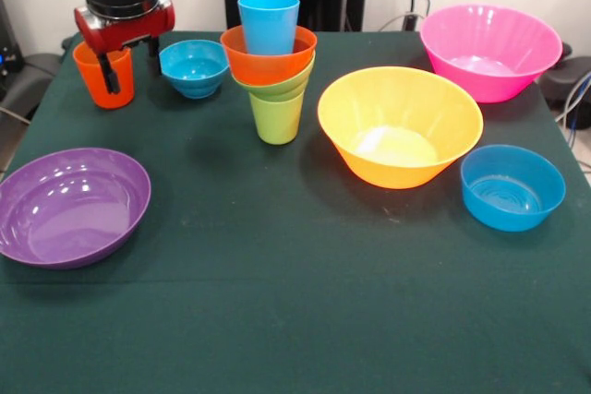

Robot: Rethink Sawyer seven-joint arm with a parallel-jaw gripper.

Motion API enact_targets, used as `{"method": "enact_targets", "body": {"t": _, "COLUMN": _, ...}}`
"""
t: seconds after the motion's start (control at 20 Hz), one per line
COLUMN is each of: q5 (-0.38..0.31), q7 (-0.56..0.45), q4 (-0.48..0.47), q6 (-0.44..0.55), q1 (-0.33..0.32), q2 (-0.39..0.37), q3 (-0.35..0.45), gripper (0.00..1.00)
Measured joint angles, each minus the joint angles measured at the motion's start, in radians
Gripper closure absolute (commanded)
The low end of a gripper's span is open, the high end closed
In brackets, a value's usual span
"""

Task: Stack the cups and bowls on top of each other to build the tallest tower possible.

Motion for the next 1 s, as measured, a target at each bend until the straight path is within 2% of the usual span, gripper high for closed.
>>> {"method": "enact_targets", "body": {"t": 0.25, "q5": 0.046, "q7": 0.0, "q4": 0.025, "q6": 0.0, "q1": -0.041, "q2": -0.027, "q3": 0.006, "gripper": 0.0}}
{"method": "enact_targets", "body": {"t": 0.6, "q5": 0.048, "q7": 0.0, "q4": 0.071, "q6": 0.0, "q1": -0.079, "q2": -0.074, "q3": 0.005, "gripper": 0.0}}
{"method": "enact_targets", "body": {"t": 1.0, "q5": 0.046, "q7": 0.0, "q4": 0.11, "q6": 0.0, "q1": -0.082, "q2": -0.084, "q3": 0.004, "gripper": 0.0}}
